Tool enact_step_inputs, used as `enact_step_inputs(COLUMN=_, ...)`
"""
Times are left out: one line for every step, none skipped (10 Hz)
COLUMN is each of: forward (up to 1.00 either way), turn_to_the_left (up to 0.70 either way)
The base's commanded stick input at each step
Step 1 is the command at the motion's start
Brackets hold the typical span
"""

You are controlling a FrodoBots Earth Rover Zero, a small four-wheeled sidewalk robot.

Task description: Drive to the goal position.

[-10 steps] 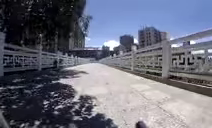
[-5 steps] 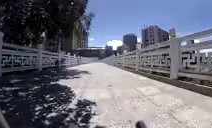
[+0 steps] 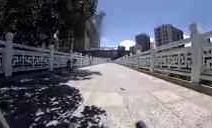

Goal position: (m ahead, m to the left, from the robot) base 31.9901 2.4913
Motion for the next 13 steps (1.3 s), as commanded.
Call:
enact_step_inputs(forward=0.45, turn_to_the_left=0.27)
enact_step_inputs(forward=0.45, turn_to_the_left=0.27)
enact_step_inputs(forward=0.45, turn_to_the_left=0.27)
enact_step_inputs(forward=0.45, turn_to_the_left=0.03)
enact_step_inputs(forward=0.45, turn_to_the_left=0.00)
enact_step_inputs(forward=0.45, turn_to_the_left=0.00)
enact_step_inputs(forward=0.45, turn_to_the_left=0.00)
enact_step_inputs(forward=0.45, turn_to_the_left=0.00)
enact_step_inputs(forward=0.45, turn_to_the_left=0.00)
enact_step_inputs(forward=0.45, turn_to_the_left=0.00)
enact_step_inputs(forward=0.45, turn_to_the_left=0.00)
enact_step_inputs(forward=0.45, turn_to_the_left=0.00)
enact_step_inputs(forward=0.45, turn_to_the_left=0.00)
